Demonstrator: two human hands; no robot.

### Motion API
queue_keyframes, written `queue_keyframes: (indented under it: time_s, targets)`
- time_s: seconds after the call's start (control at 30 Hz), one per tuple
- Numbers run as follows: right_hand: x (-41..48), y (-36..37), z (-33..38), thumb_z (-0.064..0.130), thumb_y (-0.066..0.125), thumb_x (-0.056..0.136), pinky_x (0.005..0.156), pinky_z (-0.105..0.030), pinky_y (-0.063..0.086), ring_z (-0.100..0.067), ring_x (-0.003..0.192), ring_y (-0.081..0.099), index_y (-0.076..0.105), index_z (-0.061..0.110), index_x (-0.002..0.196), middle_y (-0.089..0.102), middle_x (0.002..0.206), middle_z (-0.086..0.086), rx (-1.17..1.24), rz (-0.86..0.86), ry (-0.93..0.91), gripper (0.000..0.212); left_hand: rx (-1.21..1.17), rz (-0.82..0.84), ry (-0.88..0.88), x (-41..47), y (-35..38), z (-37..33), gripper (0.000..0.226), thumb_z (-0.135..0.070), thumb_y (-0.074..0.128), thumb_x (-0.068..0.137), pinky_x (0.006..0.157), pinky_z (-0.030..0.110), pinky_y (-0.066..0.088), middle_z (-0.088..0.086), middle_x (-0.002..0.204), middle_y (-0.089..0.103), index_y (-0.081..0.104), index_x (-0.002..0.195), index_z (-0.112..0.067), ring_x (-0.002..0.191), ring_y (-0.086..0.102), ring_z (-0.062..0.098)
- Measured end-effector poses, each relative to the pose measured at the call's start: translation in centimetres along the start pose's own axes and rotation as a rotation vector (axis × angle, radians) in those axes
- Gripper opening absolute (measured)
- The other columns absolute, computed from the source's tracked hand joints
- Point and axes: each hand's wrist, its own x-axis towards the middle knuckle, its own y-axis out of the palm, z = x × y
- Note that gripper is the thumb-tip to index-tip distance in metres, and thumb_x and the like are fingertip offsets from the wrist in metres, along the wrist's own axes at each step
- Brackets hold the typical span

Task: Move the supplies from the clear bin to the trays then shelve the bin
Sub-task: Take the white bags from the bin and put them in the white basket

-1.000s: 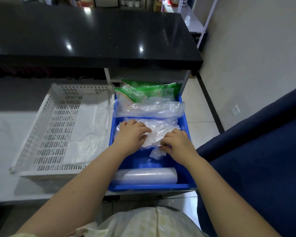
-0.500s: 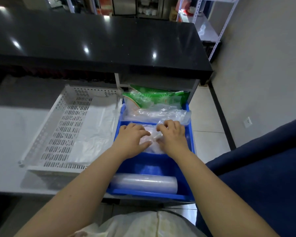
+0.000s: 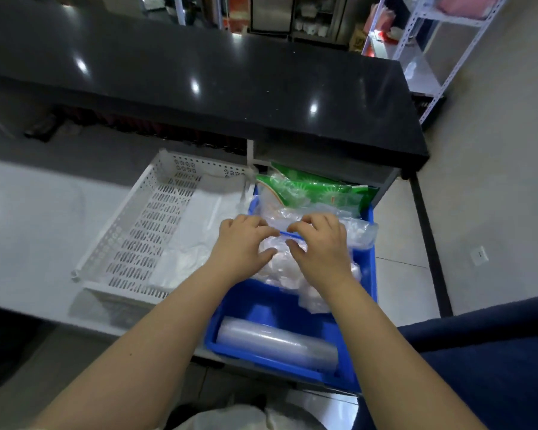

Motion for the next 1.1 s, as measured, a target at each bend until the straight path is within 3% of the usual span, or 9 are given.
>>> queue_keyframes:
  time_s: [0.27, 0.6, 0.8, 0.97, 1.1]
  targets:
    - [4.1, 6.4, 13.0, 0.015, 0.080, 0.070, 0.078, -0.042, 0.041, -0.033, 0.093, 0.056, 0.072, 0.015, 0.092, 0.065, 0.093, -0.006, 0.126, 0.154, -0.208, 0.024, 0.033, -0.176, -0.317, -7.2, -5.6, 11.3, 0.034, -0.039, 0.059, 0.085, 0.098, 0.043, 0.028, -0.008, 0.120, 0.058, 0.060, 0.118, -0.034, 0.117, 0.047, 0.019]
    - [5.0, 17.9, 43.8, 0.016, 0.078, 0.071, 0.078, -0.041, 0.041, -0.033, 0.094, 0.056, 0.071, 0.016, 0.094, 0.066, 0.094, -0.004, 0.243, 0.280, -0.574, 0.023, 0.167, -0.316, -0.749, -29.5, -15.1, 34.0, 0.036, -0.040, 0.056, 0.085, 0.098, 0.042, 0.026, -0.007, 0.122, 0.056, 0.057, 0.121, -0.035, 0.118, 0.043, 0.021]
    - [1.9, 24.9, 61.8, 0.014, 0.076, 0.067, 0.065, -0.040, 0.047, -0.037, 0.083, 0.058, 0.072, 0.012, 0.092, 0.066, 0.089, -0.009, 0.309, 0.397, -0.821, 0.025, 0.224, -0.326, -1.001, -44.2, -19.0, 45.7, 0.039, -0.043, 0.058, 0.082, 0.092, 0.041, 0.031, -0.006, 0.117, 0.057, 0.057, 0.120, -0.036, 0.112, 0.045, 0.023]
    - [-0.2, 30.0, 71.5, 0.028, 0.070, 0.080, 0.082, -0.043, 0.045, -0.031, 0.106, 0.049, 0.065, 0.019, 0.111, 0.060, 0.110, -0.003, 0.275, 0.534, -0.973, 0.033, 0.152, -0.308, -1.193, -52.6, -19.6, 51.8, 0.041, -0.043, 0.058, 0.081, 0.094, 0.041, 0.031, -0.004, 0.118, 0.057, 0.057, 0.121, -0.035, 0.113, 0.043, 0.023]
    - [0.2, 33.8, 77.7, 0.029, 0.068, 0.081, 0.086, -0.041, 0.043, -0.027, 0.109, 0.048, 0.064, 0.021, 0.114, 0.059, 0.112, 0.000, 0.291, 0.580, -1.037, 0.034, 0.100, -0.348, -1.326, -57.0, -19.7, 56.3, 0.041, -0.042, 0.058, 0.082, 0.094, 0.042, 0.032, -0.003, 0.120, 0.056, 0.057, 0.121, -0.033, 0.114, 0.045, 0.023]
